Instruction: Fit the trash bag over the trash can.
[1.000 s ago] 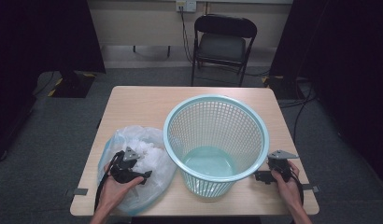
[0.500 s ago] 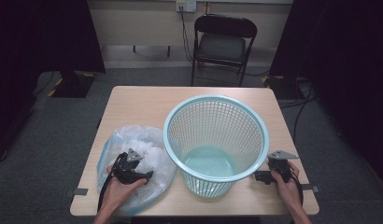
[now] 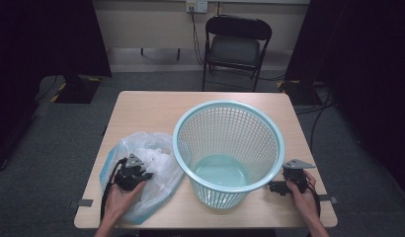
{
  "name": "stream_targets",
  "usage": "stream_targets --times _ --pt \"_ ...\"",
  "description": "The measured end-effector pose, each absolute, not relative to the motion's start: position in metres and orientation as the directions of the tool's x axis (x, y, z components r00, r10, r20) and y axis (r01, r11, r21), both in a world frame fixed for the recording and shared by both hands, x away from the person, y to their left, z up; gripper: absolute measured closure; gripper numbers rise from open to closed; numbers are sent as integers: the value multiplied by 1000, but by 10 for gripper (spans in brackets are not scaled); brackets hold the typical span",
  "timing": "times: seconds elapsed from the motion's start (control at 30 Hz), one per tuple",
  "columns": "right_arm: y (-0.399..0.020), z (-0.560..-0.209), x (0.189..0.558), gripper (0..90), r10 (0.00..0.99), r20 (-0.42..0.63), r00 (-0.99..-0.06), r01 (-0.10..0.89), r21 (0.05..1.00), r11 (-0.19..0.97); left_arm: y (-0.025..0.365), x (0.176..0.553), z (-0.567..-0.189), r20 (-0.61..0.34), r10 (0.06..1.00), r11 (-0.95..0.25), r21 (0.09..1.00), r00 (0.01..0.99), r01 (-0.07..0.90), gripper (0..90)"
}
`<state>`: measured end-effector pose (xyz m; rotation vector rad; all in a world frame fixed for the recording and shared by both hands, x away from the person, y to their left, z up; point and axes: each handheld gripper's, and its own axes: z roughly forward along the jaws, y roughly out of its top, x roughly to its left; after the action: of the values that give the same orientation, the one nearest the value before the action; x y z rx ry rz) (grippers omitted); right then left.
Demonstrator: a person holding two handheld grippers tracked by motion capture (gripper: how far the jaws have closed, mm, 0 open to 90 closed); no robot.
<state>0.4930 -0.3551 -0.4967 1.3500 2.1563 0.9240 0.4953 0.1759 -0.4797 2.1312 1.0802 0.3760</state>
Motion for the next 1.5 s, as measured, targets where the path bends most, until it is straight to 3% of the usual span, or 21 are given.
stream_targets --times 0.3,0.73,1.5 --pt "-355 -497 493 93 902 -11 -433 614 729 304 189 487 -466 -112 775 -315 785 622 533 826" --pt "-355 -497 493 92 901 -11 -433 614 729 304 210 471 -434 -136 740 -164 913 659 373 825" --pt "-355 -497 493 92 900 -11 -436 612 729 306 222 446 -395 -106 721 -63 974 685 217 825"
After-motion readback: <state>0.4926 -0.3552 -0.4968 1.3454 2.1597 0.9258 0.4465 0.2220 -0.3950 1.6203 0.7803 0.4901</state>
